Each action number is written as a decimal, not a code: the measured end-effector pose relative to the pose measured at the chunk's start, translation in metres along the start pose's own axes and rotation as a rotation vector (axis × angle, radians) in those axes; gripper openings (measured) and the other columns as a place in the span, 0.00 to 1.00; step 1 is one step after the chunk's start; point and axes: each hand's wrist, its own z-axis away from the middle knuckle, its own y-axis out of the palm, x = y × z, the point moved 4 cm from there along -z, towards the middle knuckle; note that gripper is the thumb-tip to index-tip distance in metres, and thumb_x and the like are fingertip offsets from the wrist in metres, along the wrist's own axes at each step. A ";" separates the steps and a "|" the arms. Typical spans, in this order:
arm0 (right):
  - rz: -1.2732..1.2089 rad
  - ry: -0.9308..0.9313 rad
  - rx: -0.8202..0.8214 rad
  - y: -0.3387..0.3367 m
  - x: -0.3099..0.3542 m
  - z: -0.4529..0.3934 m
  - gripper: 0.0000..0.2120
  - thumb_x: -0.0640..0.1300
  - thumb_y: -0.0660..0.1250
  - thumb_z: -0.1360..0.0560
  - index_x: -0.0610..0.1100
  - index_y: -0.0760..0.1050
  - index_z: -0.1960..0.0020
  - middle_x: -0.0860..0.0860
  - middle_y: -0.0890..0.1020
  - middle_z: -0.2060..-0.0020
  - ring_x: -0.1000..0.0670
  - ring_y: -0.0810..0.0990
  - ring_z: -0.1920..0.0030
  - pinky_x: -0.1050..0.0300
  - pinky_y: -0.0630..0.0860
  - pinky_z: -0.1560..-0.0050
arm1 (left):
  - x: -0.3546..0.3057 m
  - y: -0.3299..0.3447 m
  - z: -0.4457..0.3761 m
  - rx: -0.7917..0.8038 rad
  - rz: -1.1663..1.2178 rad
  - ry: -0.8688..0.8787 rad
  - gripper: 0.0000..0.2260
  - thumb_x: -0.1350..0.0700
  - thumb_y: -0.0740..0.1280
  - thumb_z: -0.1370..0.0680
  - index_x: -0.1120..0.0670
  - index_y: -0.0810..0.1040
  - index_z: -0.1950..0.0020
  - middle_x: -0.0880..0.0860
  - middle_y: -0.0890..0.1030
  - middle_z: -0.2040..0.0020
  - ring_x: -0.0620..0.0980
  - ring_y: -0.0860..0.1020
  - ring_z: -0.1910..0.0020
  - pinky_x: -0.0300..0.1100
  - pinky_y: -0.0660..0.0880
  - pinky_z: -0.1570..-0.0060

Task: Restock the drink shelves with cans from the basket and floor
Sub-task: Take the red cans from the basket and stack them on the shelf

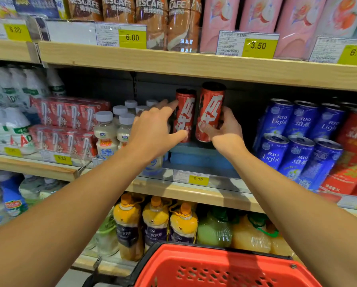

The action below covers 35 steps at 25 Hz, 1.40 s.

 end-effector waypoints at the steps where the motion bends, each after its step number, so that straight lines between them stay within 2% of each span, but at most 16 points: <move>1: 0.026 0.005 0.012 0.003 0.001 -0.004 0.29 0.47 0.74 0.28 0.45 0.66 0.31 0.48 0.78 0.37 0.49 0.77 0.38 0.56 0.71 0.39 | 0.001 0.003 0.000 0.023 -0.055 -0.002 0.29 0.38 0.68 0.27 0.54 0.72 0.33 0.58 0.78 0.41 0.60 0.74 0.41 0.55 0.72 0.42; 4: 0.051 0.037 0.044 0.013 -0.003 -0.010 0.28 0.46 0.73 0.26 0.44 0.65 0.30 0.46 0.77 0.35 0.47 0.75 0.35 0.50 0.71 0.35 | 0.008 0.009 -0.002 0.070 -0.138 -0.017 0.30 0.34 0.65 0.27 0.53 0.72 0.34 0.57 0.79 0.44 0.60 0.74 0.41 0.59 0.69 0.38; 10: 0.051 0.071 0.075 0.022 -0.015 -0.005 0.30 0.48 0.70 0.24 0.45 0.62 0.27 0.47 0.73 0.32 0.45 0.72 0.32 0.47 0.69 0.33 | 0.021 0.019 -0.001 0.093 -0.144 -0.010 0.34 0.33 0.63 0.27 0.49 0.67 0.26 0.56 0.79 0.44 0.60 0.74 0.40 0.59 0.65 0.36; 13: 0.070 0.064 0.097 0.023 -0.015 -0.004 0.30 0.49 0.69 0.24 0.46 0.60 0.26 0.48 0.73 0.32 0.46 0.72 0.32 0.48 0.69 0.34 | 0.022 0.021 0.000 0.086 -0.151 -0.003 0.34 0.33 0.63 0.27 0.48 0.65 0.25 0.56 0.78 0.41 0.59 0.74 0.38 0.59 0.64 0.35; 15: 0.124 0.063 0.084 0.024 -0.017 -0.002 0.32 0.50 0.72 0.27 0.46 0.62 0.28 0.48 0.75 0.34 0.46 0.74 0.35 0.49 0.71 0.36 | 0.022 0.021 0.000 0.073 -0.153 0.009 0.35 0.33 0.63 0.27 0.47 0.63 0.24 0.56 0.78 0.39 0.59 0.73 0.37 0.59 0.63 0.34; 19: 0.243 0.128 0.062 0.027 -0.025 0.001 0.33 0.51 0.75 0.31 0.46 0.64 0.31 0.46 0.78 0.37 0.43 0.77 0.38 0.45 0.74 0.38 | 0.020 0.023 0.004 0.068 -0.165 0.022 0.35 0.35 0.64 0.26 0.46 0.60 0.22 0.57 0.73 0.31 0.60 0.69 0.33 0.58 0.62 0.33; 23: 0.213 0.149 0.069 0.027 -0.023 -0.003 0.30 0.46 0.74 0.28 0.45 0.65 0.31 0.47 0.77 0.36 0.44 0.76 0.36 0.48 0.72 0.37 | 0.020 0.024 0.005 0.060 -0.159 0.025 0.34 0.36 0.63 0.25 0.47 0.60 0.22 0.56 0.71 0.29 0.60 0.66 0.30 0.58 0.61 0.32; 31: 0.246 0.182 0.103 0.025 -0.021 0.002 0.34 0.51 0.74 0.28 0.46 0.62 0.29 0.47 0.76 0.35 0.43 0.76 0.36 0.47 0.73 0.38 | 0.021 0.027 0.005 0.046 -0.158 0.061 0.34 0.35 0.64 0.26 0.46 0.61 0.23 0.53 0.68 0.25 0.59 0.64 0.27 0.61 0.61 0.30; 35: 0.274 0.034 0.060 0.005 -0.014 0.048 0.34 0.48 0.74 0.30 0.47 0.63 0.28 0.48 0.74 0.34 0.47 0.73 0.35 0.55 0.70 0.39 | 0.010 0.025 0.024 0.004 -0.152 0.103 0.31 0.38 0.65 0.25 0.49 0.65 0.25 0.54 0.72 0.29 0.59 0.66 0.30 0.61 0.60 0.30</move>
